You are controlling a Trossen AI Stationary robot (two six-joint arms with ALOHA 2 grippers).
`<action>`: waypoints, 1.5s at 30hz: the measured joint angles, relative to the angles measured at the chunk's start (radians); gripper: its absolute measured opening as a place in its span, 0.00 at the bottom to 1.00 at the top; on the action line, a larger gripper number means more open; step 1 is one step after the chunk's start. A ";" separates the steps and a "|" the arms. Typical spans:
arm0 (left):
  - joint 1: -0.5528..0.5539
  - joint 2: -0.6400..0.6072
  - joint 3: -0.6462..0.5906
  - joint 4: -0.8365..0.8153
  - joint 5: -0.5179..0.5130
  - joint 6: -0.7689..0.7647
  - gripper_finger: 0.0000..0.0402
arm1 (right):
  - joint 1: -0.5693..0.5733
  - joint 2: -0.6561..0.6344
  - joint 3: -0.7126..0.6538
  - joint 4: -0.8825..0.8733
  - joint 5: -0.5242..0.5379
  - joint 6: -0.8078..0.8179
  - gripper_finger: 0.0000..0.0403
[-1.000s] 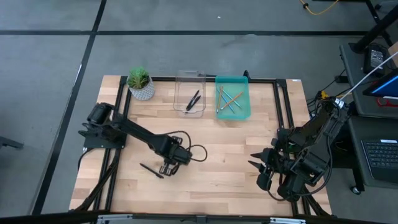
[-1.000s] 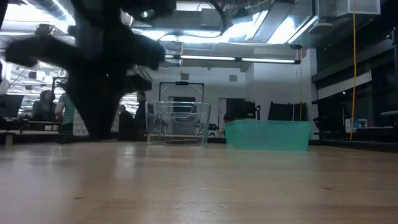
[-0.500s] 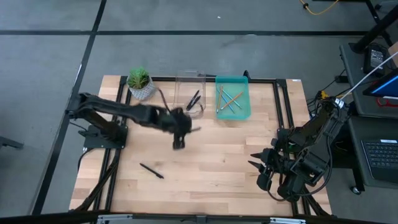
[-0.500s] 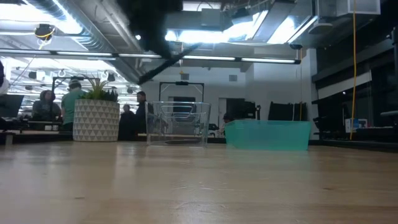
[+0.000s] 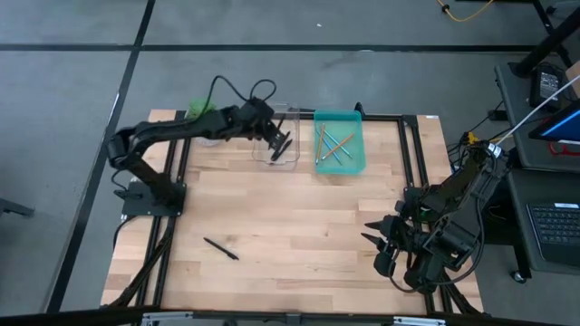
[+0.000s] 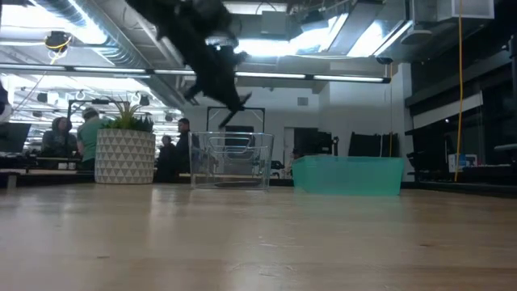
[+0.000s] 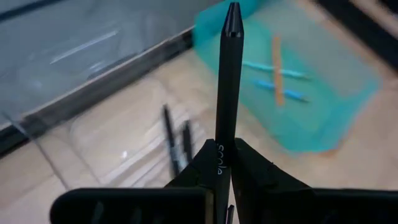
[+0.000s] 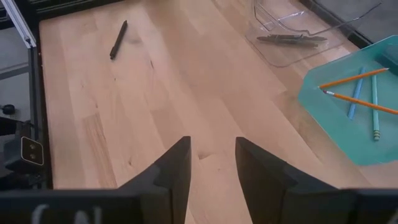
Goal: Sort pens & pencils
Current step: Put the right black pen into the transparent bin, then put the black pen into the transparent bin
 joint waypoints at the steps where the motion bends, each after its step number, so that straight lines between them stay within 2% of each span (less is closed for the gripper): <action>1: 0.017 0.020 0.000 0.003 0.003 -0.002 0.04 | 0.000 0.000 0.000 0.000 0.000 0.000 0.32; 9: 0.073 0.146 0.000 0.102 0.044 -0.008 0.05 | 0.000 0.000 0.000 -0.002 -0.001 0.000 0.32; 19: 0.093 0.145 0.000 0.097 0.055 -0.019 0.25 | 0.000 0.000 0.000 -0.002 -0.018 0.000 0.32; 23: 0.093 0.145 0.000 0.111 0.108 -0.027 0.30 | 0.000 0.000 0.000 -0.002 -0.026 0.004 0.32; 28: 0.097 0.120 0.000 0.150 0.232 -0.022 0.32 | 0.000 0.000 0.000 -0.002 -0.026 0.003 0.32; 32: 0.096 0.073 0.000 0.192 0.463 0.027 0.31 | 0.000 0.000 0.000 -0.003 -0.026 0.000 0.32; 34: 0.082 0.037 0.000 0.206 0.521 0.029 0.31 | 0.000 0.000 0.000 -0.003 -0.026 0.001 0.32; 39: 0.038 -0.088 0.001 0.151 0.489 0.029 0.31 | 0.000 0.000 0.000 -0.003 -0.025 0.003 0.32; 45: -0.088 -0.251 0.002 -0.115 0.295 0.055 0.31 | 0.000 0.000 0.000 -0.001 -0.025 0.003 0.32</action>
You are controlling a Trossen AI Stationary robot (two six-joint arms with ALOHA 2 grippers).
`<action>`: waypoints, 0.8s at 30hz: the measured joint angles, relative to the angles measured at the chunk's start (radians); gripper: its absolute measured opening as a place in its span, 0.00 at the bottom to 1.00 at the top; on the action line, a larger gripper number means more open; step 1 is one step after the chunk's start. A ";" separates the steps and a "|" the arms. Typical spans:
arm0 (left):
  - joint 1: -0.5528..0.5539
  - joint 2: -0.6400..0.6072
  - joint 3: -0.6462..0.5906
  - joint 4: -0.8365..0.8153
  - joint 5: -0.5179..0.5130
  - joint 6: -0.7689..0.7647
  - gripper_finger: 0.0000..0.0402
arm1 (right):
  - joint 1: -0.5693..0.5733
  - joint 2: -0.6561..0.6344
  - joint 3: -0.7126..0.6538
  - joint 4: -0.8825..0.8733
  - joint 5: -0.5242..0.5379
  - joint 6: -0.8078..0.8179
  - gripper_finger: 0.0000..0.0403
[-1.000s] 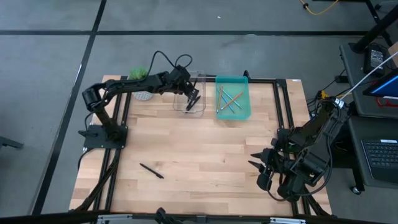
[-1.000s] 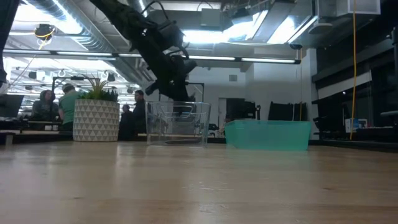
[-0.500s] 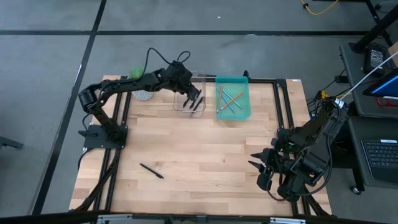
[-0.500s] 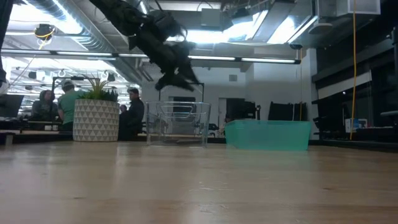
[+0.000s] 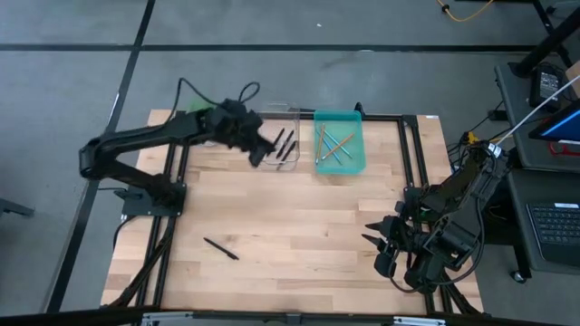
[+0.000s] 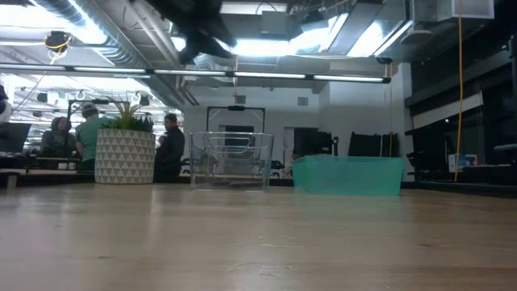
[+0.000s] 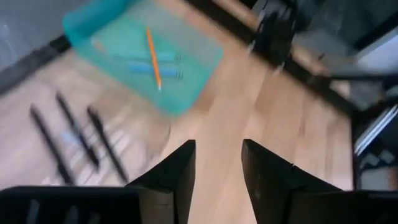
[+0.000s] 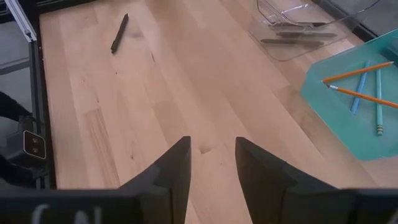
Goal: Sort pens & pencils
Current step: Put the black pen into the transparent bin
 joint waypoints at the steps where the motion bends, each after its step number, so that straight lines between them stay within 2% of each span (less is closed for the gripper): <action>1: -0.032 -0.017 0.000 -0.044 -0.031 0.000 0.31 | 0.000 0.000 0.000 0.000 0.000 0.000 0.32; 6: -0.209 -0.060 0.000 -0.206 -0.102 -0.030 0.31 | 0.000 0.000 0.000 0.002 0.008 0.000 0.32; 16: -0.533 -0.012 -0.001 -0.487 -0.202 -0.079 0.31 | 0.000 0.000 0.000 0.008 0.008 0.002 0.32; 24: -0.673 0.034 -0.002 -0.505 -0.286 -0.147 0.31 | 0.000 0.001 0.000 0.016 0.011 0.003 0.32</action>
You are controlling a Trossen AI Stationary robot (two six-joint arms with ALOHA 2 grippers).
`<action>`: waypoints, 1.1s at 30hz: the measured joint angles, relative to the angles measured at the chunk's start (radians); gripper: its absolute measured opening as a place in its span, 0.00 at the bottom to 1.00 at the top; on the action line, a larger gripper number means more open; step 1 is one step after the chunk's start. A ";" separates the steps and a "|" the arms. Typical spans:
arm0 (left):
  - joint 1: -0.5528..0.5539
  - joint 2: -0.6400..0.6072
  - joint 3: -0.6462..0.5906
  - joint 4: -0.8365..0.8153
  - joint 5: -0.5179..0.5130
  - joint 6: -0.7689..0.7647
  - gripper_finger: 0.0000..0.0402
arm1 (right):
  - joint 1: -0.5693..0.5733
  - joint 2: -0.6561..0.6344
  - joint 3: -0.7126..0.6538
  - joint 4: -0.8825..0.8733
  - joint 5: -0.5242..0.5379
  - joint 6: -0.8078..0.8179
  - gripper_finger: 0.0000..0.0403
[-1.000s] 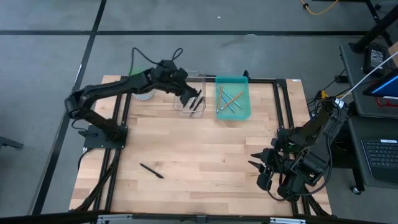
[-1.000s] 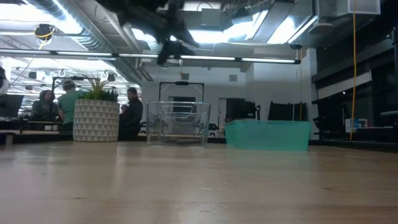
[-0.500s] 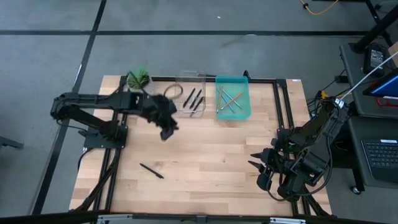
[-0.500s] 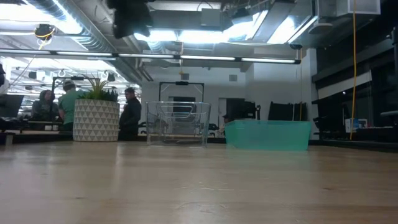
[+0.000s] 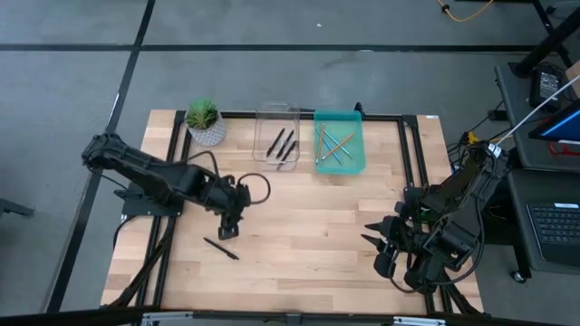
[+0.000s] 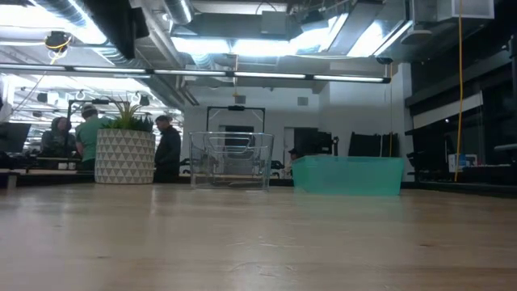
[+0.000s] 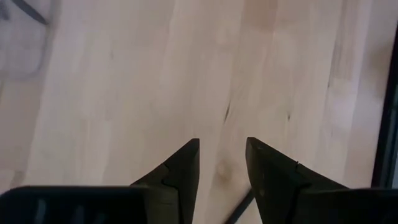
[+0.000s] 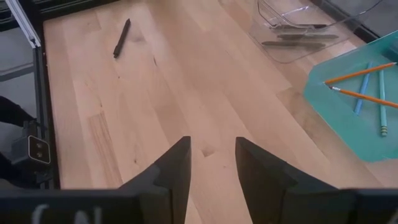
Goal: Sort pens & pencils
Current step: Put the black pen into the transparent bin
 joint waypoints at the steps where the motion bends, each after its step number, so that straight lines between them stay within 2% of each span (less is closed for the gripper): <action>1: -0.012 0.009 0.000 -0.006 0.000 -0.001 0.31 | 0.000 0.001 0.000 0.000 0.000 0.000 0.32; 10: -0.111 0.144 0.000 -0.080 0.052 -0.097 0.31 | 0.000 0.032 0.000 0.008 0.005 0.000 0.32; 15: -0.167 0.247 0.000 -0.085 0.095 -0.091 0.31 | 0.000 0.068 0.000 0.019 0.007 0.000 0.32; 23: -0.221 0.392 0.000 -0.119 0.096 -0.049 0.31 | 0.000 0.115 0.000 0.119 0.007 -0.002 0.32; 33: -0.272 0.480 0.000 -0.103 0.178 -0.062 0.31 | -0.005 0.149 0.000 0.125 0.007 -0.001 0.32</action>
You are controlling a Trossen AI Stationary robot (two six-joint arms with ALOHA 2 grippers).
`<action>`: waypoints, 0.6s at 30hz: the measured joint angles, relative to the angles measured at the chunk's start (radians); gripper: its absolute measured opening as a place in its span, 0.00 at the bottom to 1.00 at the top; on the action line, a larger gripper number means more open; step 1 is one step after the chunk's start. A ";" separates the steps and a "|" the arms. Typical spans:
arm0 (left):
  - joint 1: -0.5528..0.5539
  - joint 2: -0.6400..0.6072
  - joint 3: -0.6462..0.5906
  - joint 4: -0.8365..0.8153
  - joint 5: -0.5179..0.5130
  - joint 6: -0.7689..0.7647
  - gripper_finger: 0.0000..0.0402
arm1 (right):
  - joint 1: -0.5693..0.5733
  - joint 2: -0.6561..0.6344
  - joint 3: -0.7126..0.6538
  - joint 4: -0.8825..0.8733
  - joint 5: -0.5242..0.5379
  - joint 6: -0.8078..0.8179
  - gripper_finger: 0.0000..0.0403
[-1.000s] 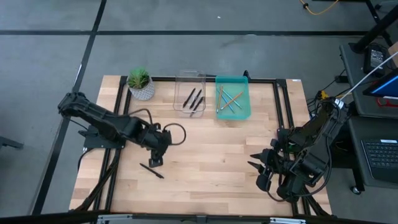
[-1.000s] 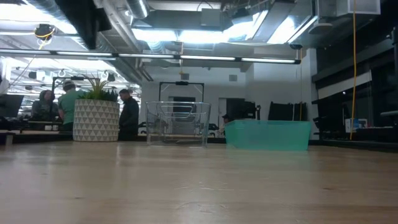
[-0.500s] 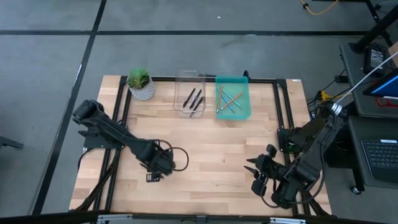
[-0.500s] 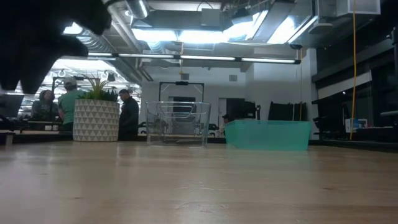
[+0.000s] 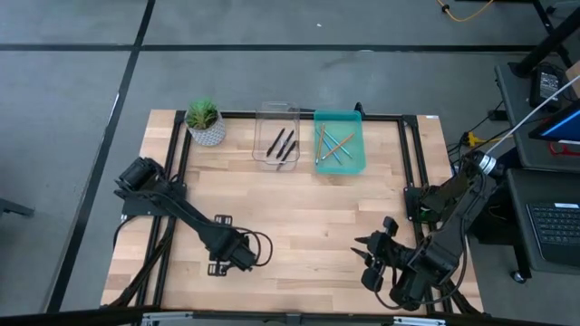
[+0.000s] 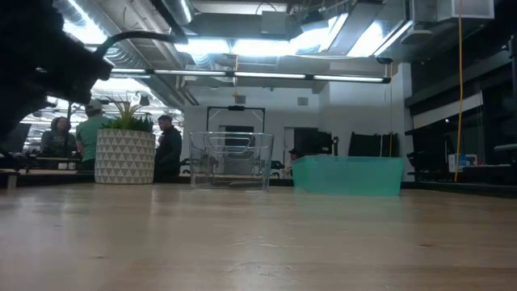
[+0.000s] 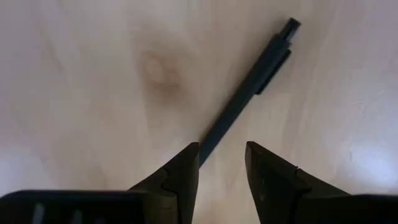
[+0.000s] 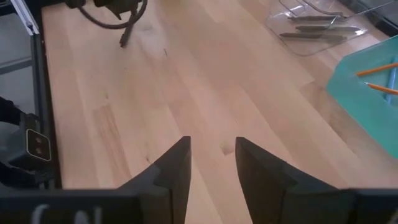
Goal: Sort pens & pencils
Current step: Put the black pen into the transparent bin
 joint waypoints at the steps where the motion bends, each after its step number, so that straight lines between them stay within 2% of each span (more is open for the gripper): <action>1: -0.003 0.007 0.000 0.007 0.000 0.000 0.31 | -0.003 0.002 0.000 0.002 0.000 0.000 0.32; 7: -0.004 0.043 0.000 0.053 0.013 0.005 0.31 | -0.022 0.008 0.000 0.003 0.000 -0.002 0.32; 14: -0.004 0.046 0.000 0.085 -0.005 0.079 0.31 | -0.024 0.008 0.000 0.003 0.000 -0.003 0.32; 18: -0.003 0.057 -0.040 0.135 -0.002 0.103 0.31 | -0.024 0.008 0.000 0.003 -0.001 -0.003 0.32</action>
